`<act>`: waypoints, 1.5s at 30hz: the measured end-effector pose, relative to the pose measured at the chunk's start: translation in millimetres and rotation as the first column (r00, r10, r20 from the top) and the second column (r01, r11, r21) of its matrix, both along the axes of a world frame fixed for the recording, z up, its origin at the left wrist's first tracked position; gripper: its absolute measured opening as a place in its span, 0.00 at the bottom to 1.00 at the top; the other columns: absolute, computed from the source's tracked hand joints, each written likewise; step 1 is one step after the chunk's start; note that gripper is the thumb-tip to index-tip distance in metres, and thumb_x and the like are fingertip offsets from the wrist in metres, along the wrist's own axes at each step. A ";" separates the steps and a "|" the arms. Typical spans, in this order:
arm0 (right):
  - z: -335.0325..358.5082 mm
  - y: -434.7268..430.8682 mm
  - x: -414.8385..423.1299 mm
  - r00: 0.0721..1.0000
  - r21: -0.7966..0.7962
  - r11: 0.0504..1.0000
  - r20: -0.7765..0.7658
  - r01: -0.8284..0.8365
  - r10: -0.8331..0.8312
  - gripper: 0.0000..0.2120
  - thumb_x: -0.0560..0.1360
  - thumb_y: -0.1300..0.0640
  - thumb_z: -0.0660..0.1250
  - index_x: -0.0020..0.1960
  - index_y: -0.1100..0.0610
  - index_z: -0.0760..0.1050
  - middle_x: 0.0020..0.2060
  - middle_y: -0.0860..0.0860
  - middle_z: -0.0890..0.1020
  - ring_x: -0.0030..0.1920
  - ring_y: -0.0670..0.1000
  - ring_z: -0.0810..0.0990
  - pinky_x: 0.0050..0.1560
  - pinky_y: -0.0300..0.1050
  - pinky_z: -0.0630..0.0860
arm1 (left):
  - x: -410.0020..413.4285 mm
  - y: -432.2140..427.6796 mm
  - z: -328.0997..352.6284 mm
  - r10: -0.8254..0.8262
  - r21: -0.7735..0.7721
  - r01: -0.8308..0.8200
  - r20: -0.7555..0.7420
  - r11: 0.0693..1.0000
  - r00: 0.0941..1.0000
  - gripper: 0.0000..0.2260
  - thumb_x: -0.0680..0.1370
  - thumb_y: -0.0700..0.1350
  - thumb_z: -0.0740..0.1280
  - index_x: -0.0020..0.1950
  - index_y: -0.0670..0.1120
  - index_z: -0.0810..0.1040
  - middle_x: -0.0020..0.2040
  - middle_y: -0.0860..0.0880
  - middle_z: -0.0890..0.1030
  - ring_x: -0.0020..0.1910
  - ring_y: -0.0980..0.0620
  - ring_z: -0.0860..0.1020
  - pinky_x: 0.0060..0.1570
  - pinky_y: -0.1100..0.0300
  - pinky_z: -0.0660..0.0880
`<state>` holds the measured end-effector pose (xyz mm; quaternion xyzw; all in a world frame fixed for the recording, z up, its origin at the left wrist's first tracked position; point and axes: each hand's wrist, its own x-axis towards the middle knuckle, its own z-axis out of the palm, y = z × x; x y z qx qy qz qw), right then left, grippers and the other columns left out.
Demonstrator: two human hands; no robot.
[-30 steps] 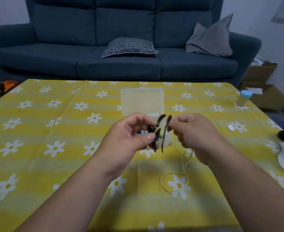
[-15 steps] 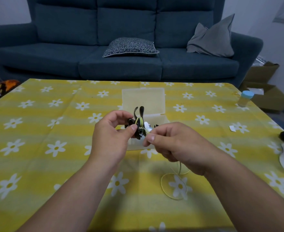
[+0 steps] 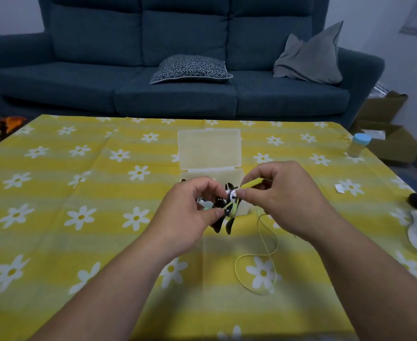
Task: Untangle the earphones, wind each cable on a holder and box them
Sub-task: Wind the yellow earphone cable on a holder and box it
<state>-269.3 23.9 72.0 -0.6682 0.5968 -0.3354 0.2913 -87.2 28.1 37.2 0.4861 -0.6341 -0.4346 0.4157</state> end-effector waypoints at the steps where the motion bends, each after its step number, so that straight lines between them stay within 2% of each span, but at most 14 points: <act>1: -0.7 -0.4 -1.5 0.998 0.016 1.000 0.069 -0.005 0.004 0.05 0.70 0.57 0.78 0.40 0.54 0.82 0.24 0.47 0.76 0.23 0.44 0.68 0.25 0.37 0.66 | 0.1 1.0 0.6 -0.021 0.023 0.022 -0.032 0.999 0.999 0.14 0.72 0.29 0.71 0.44 0.49 0.81 0.40 0.54 0.78 0.33 0.48 0.76 0.44 0.50 0.80; 6: -5.5 -4.9 -5.4 0.888 0.185 0.981 0.460 -0.062 -0.030 0.04 0.72 0.67 0.73 0.45 0.63 0.79 0.23 0.49 0.74 0.24 0.48 0.68 0.27 0.40 0.65 | 2.0 3.0 3.6 -0.080 0.100 0.101 -0.200 0.990 0.977 0.12 0.73 0.27 0.70 0.47 0.44 0.81 0.41 0.51 0.79 0.34 0.47 0.78 0.40 0.59 0.78; 9: -6.7 -8.7 -5.9 0.826 0.263 0.959 0.560 -0.100 -0.067 0.03 0.73 0.67 0.71 0.43 0.62 0.79 0.24 0.50 0.73 0.25 0.48 0.67 0.28 0.40 0.65 | 2.2 5.0 6.6 -0.086 0.116 0.119 -0.260 0.986 0.962 0.12 0.73 0.27 0.69 0.47 0.43 0.80 0.41 0.49 0.79 0.31 0.51 0.78 0.34 0.67 0.73; 14: -6.9 -12.1 -8.4 0.698 0.346 0.924 0.703 -0.165 -0.138 0.05 0.69 0.60 0.71 0.43 0.60 0.77 0.26 0.49 0.73 0.24 0.46 0.67 0.25 0.36 0.64 | 4.0 6.5 7.7 -0.171 0.115 0.218 -0.324 0.969 0.930 0.12 0.72 0.29 0.71 0.46 0.46 0.80 0.42 0.50 0.81 0.35 0.49 0.78 0.40 0.61 0.76; 17: -10.3 -12.0 -5.8 0.703 0.395 0.900 0.693 -0.185 -0.160 0.03 0.75 0.63 0.67 0.43 0.60 0.77 0.26 0.50 0.73 0.24 0.45 0.68 0.24 0.35 0.64 | 4.5 7.0 7.4 -0.184 0.118 0.242 -0.367 0.963 0.912 0.10 0.69 0.34 0.71 0.47 0.47 0.81 0.43 0.50 0.82 0.36 0.47 0.79 0.44 0.53 0.75; 20: -14.5 -10.0 3.5 0.717 0.455 0.870 0.670 -0.188 -0.195 0.08 0.79 0.61 0.63 0.41 0.56 0.73 0.25 0.49 0.68 0.23 0.45 0.61 0.24 0.36 0.55 | 2.5 6.7 10.3 -0.114 0.097 0.172 -0.436 0.980 0.893 0.13 0.71 0.31 0.71 0.44 0.49 0.81 0.42 0.49 0.82 0.36 0.48 0.79 0.38 0.60 0.75; 23: -20.7 -6.1 16.1 0.753 0.473 0.857 0.635 -0.204 -0.171 0.09 0.82 0.56 0.61 0.43 0.54 0.71 0.25 0.48 0.64 0.24 0.45 0.55 0.25 0.39 0.50 | 2.0 2.7 9.0 0.056 0.085 -0.018 -0.467 0.996 0.883 0.14 0.74 0.29 0.68 0.46 0.48 0.79 0.42 0.49 0.82 0.39 0.47 0.78 0.37 0.62 0.73; 27: -28.6 4.1 31.0 0.853 0.417 0.877 0.522 -0.237 -0.018 0.13 0.83 0.57 0.59 0.45 0.58 0.79 0.26 0.48 0.68 0.25 0.47 0.59 0.26 0.39 0.55 | 6.8 -4.2 5.2 0.233 0.053 -0.233 -0.430 0.971 0.872 0.13 0.74 0.31 0.70 0.46 0.50 0.80 0.46 0.46 0.82 0.43 0.48 0.80 0.39 0.62 0.75; 30: -27.2 9.0 35.1 0.900 0.378 0.890 0.430 -0.253 0.073 0.14 0.83 0.58 0.60 0.45 0.57 0.82 0.26 0.48 0.68 0.26 0.48 0.61 0.27 0.39 0.58 | 7.3 -5.0 4.9 0.308 0.011 -0.324 -0.348 0.946 0.886 0.12 0.74 0.31 0.70 0.47 0.49 0.80 0.47 0.45 0.82 0.35 0.55 0.80 0.34 0.68 0.73; 33: -22.0 10.0 33.8 0.919 0.370 0.888 0.374 -0.274 0.128 0.14 0.82 0.59 0.61 0.43 0.58 0.82 0.25 0.48 0.68 0.27 0.48 0.61 0.27 0.40 0.58 | 6.0 -4.9 3.9 0.318 -0.032 -0.340 -0.284 0.940 0.905 0.12 0.74 0.31 0.71 0.46 0.49 0.79 0.47 0.46 0.83 0.34 0.53 0.80 0.35 0.68 0.73; 36: -16.2 10.9 30.3 0.926 0.368 0.887 0.347 -0.278 0.146 0.14 0.81 0.58 0.62 0.43 0.61 0.82 0.24 0.47 0.67 0.27 0.48 0.60 0.27 0.40 0.57 | 6.6 -5.4 3.3 0.330 -0.053 -0.355 -0.261 0.933 0.907 0.13 0.74 0.31 0.71 0.46 0.50 0.79 0.46 0.46 0.83 0.36 0.43 0.81 0.36 0.67 0.75; 39: -10.4 12.3 27.4 0.923 0.354 0.882 0.335 -0.311 0.191 0.13 0.81 0.58 0.63 0.44 0.63 0.82 0.24 0.47 0.67 0.27 0.48 0.60 0.28 0.40 0.57 | 6.7 -4.8 2.6 0.322 -0.088 -0.344 -0.196 0.935 0.926 0.13 0.73 0.33 0.72 0.45 0.52 0.80 0.45 0.51 0.84 0.40 0.37 0.81 0.39 0.58 0.79; 41: -5.9 12.5 24.7 0.923 0.338 0.883 0.318 -0.325 0.218 0.12 0.80 0.57 0.64 0.43 0.62 0.82 0.23 0.45 0.68 0.26 0.47 0.61 0.27 0.39 0.58 | 5.5 -3.1 3.4 0.291 -0.133 -0.308 -0.133 0.942 0.947 0.13 0.73 0.33 0.72 0.45 0.53 0.80 0.44 0.54 0.83 0.40 0.39 0.80 0.42 0.53 0.79; 45: 0.8 12.7 19.5 0.946 0.308 0.899 0.192 -0.312 0.262 0.12 0.80 0.57 0.65 0.41 0.58 0.83 0.23 0.46 0.69 0.26 0.47 0.63 0.27 0.39 0.60 | 2.0 1.0 5.7 0.233 -0.183 -0.237 -0.047 0.954 0.971 0.13 0.73 0.33 0.72 0.45 0.52 0.79 0.43 0.59 0.81 0.35 0.51 0.80 0.37 0.66 0.73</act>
